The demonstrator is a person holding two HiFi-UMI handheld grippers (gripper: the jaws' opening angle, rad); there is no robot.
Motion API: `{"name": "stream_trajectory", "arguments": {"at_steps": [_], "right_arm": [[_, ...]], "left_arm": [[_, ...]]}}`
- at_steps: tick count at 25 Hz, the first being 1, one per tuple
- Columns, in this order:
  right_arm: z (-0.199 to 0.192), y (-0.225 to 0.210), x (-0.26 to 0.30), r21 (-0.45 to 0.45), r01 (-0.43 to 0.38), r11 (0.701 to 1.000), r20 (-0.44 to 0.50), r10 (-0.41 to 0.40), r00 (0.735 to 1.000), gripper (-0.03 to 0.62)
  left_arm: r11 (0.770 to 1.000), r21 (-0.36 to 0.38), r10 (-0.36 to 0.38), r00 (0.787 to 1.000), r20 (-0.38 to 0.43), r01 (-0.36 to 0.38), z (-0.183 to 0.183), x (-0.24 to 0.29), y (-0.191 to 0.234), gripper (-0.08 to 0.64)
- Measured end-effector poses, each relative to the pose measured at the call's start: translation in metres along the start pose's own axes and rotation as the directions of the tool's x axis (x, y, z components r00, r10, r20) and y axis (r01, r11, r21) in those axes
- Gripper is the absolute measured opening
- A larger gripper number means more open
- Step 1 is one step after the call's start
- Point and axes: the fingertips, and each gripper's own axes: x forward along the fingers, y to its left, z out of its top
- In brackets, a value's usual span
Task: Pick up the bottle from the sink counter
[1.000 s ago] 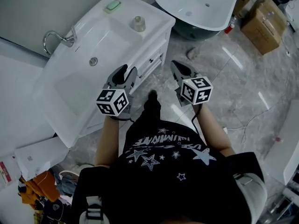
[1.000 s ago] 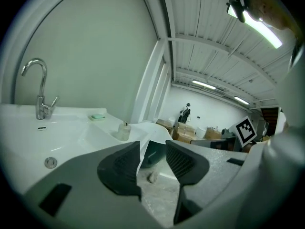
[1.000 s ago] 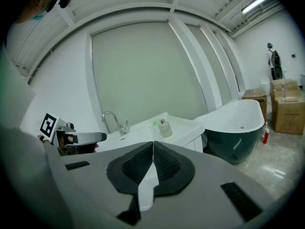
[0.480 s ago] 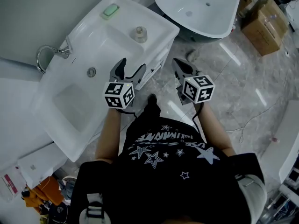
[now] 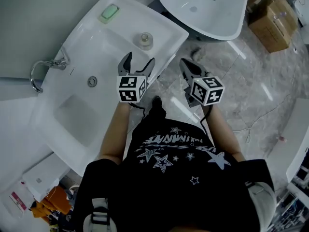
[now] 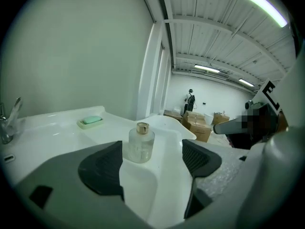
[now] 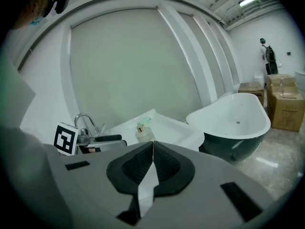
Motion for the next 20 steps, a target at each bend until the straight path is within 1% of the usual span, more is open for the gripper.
{"name": "stream_trajectory", "arguments": {"at_steps": [3,7,9,15,20], "right_arm": [[0.000,-0.009,0.011,0.007,0.018,1.000,-0.018,-0.018,1.000,0.008],[0.004,-0.021,0.026,0.022,0.042,0.999,-0.026,-0.041,0.999,0.008],[0.006,-0.027,0.033,0.029,0.050,0.998,-0.029,-0.049,0.998,0.008],[0.006,-0.038,0.046,0.044,0.070,0.997,-0.045,-0.068,0.997,0.008],[0.004,-0.045,0.053,0.055,0.087,0.995,-0.056,-0.084,0.995,0.008]], "left_arm": [[1.000,0.011,0.009,1.000,-0.007,-0.009,-0.001,0.022,0.009,0.374],[0.999,0.031,0.018,0.998,-0.056,-0.016,-0.011,0.047,0.022,0.374],[0.999,0.041,0.021,0.998,-0.067,-0.018,-0.013,0.057,0.026,0.374],[0.998,0.063,0.003,0.999,-0.050,0.000,-0.014,0.083,0.029,0.374],[0.996,0.085,-0.004,0.999,-0.054,0.009,-0.012,0.100,0.031,0.374]]}}
